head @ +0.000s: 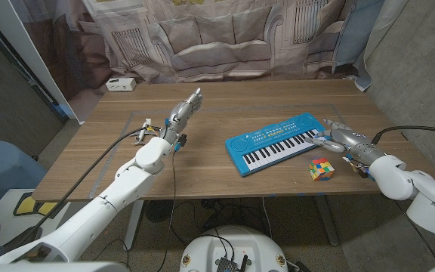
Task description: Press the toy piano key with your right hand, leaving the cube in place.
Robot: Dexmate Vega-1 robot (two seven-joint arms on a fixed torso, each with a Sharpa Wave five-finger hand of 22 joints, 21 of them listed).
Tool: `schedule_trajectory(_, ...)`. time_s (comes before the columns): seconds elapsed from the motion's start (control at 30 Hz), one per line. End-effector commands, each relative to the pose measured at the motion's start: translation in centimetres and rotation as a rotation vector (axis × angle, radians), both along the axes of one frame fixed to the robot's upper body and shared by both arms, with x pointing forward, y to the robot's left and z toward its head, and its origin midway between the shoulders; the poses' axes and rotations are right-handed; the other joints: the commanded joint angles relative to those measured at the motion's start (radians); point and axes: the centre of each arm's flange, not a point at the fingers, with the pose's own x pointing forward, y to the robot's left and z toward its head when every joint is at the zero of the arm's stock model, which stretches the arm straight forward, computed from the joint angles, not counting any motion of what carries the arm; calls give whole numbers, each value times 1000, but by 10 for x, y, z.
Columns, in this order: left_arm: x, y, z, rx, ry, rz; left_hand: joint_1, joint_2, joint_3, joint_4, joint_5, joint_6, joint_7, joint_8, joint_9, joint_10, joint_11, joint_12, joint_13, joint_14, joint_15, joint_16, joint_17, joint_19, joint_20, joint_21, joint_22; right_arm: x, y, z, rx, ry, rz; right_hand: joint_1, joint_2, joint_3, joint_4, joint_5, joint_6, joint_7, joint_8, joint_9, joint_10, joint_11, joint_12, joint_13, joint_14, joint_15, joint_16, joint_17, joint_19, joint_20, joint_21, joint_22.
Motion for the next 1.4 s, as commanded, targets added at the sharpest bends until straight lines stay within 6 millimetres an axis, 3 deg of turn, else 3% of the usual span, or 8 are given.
schedule_trajectory(0.03,-4,1,3,7,-5,5,3,5,4,-4,-1,9,2,-1,5,7,-3,-3,3,9,5,-1,4,2,4,0,3,2,-1,-5,8,12,-9,2,9,4,3,11,8,1,1,3,-104,-5,5,3,-282,8,8,2,-203,7,5,5)
schedule_trajectory(1.4,2,0,2,22,19,-1,5,7,5,-9,-3,9,1,-3,5,7,-5,-5,3,8,5,-1,4,1,4,0,3,18,-1,-13,5,57,-39,12,21,14,-2,12,6,6,-7,3,-96,-5,7,3,-273,12,12,-2,-192,14,14,4)
